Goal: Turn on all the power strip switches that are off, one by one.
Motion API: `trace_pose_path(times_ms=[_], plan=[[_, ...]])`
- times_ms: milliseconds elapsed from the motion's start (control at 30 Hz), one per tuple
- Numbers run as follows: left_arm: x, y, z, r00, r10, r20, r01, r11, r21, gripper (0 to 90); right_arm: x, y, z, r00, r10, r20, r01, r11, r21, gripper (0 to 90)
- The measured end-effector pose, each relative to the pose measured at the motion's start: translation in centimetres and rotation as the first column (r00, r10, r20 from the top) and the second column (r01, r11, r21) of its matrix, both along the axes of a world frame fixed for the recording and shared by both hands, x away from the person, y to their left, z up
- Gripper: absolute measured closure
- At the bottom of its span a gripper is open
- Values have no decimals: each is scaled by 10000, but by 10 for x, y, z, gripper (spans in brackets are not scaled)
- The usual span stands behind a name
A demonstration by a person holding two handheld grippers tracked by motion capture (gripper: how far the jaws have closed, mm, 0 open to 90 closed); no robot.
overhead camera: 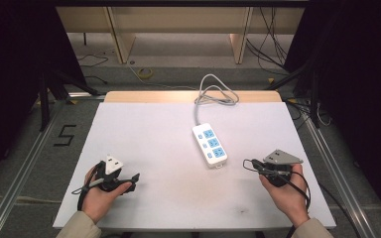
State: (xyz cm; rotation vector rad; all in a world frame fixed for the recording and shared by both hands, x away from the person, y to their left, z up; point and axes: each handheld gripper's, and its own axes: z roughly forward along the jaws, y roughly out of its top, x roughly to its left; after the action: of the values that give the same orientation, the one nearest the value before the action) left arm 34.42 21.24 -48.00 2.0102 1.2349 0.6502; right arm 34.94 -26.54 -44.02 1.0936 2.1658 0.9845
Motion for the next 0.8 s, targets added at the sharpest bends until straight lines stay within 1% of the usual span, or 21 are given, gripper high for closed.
trace_pose_path(times_ms=[200, 300, 400, 567, 800], plan=[[0, 0, 0, 10000, -30, -20, 30, 10000, 24, 193, 6, 5, 3, 10000, 5, -69, -5, 10000, 41, 900], [0, 0, 0, 10000, 9, 29, -9, 10000, -89, 194, 11, 9, 6, 9999, 44, -122, -44, 10000, 16, 900], [0, 0, -1, 10000, 34, 22, -34, 9999, -106, 194, 16, 13, 7, 9998, 110, -167, -110, 9999, 18, 900], [0, 0, -1, 10000, 66, 44, -66, 9999, -131, 194, 25, 21, 10, 9993, 248, -263, -251, 9996, -112, 900], [1, 0, -1, 10000, 48, 21, -48, 9999, -122, 193, 35, 30, 13, 9988, 298, -383, -304, 9994, -149, 900]])
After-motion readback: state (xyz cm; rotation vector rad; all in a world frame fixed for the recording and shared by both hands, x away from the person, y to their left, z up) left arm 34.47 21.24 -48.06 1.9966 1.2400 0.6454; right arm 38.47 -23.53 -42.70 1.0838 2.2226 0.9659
